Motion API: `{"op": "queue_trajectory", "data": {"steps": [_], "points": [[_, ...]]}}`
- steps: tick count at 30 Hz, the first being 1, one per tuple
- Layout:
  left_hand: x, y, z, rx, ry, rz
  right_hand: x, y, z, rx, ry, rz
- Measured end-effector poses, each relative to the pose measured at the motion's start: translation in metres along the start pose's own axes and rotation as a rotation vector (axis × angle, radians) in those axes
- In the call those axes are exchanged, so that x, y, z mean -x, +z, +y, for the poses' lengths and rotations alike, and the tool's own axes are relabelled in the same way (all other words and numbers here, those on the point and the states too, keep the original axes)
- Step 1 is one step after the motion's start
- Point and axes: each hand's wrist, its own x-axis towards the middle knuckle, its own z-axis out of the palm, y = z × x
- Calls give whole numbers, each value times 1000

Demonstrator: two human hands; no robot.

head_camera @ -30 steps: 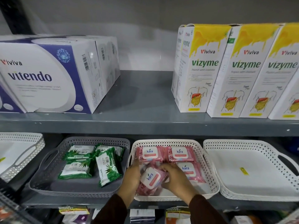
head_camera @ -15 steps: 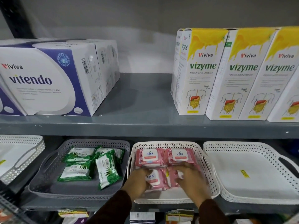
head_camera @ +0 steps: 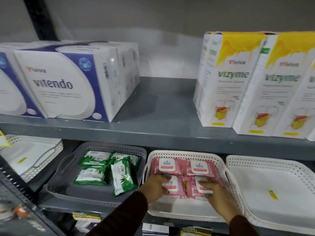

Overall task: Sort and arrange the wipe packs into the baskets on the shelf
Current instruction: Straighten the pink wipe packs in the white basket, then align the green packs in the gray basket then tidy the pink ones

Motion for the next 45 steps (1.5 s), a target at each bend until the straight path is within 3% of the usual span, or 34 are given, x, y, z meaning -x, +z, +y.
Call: {"op": "queue_trajectory", "data": {"steps": [2,6,8,11,14,18,21,23,26,29,32,34,36,38,40,42,45], "points": [[16,-14,5,-2,-13,57,9,-4,-17,19,1,-4],[52,-61,-23,3,-103,476,22,4,-78,-35,-98,187],[71,-92,-54,-44,-210,537,28,24,-120,-76,-184,200],[93,-139,-100,-141,-330,509,29,66,-188,-84,-315,75],[100,-174,-131,-230,-341,478,21,104,-248,-25,-401,-23],[88,-195,-155,-332,-374,476,-5,144,-286,61,-285,-61],[70,-198,-171,-495,-361,384,-19,168,-294,201,-260,-115],[66,-200,-172,-496,-464,328,-18,175,-299,268,-228,-99],[62,-204,-175,-581,-470,185,-7,180,-304,255,-97,-66],[56,-221,-183,-675,-395,-1,-1,187,-305,181,81,-80],[51,-239,-193,-705,-278,-223,1,182,-309,211,140,-75],[55,-242,-194,-611,-230,-175,1,173,-310,297,122,-116],[60,-237,-194,-567,-195,120,-4,163,-304,362,-14,-183],[64,-231,-188,-585,-252,305,-9,154,-299,202,-131,-351],[64,-222,-183,-676,-426,239,-9,150,-295,78,-115,-485],[64,-213,-183,-717,-514,128,-6,155,-292,77,-96,-429],[65,-215,-182,-748,-398,40,3,163,-297,112,-96,-264]]}}
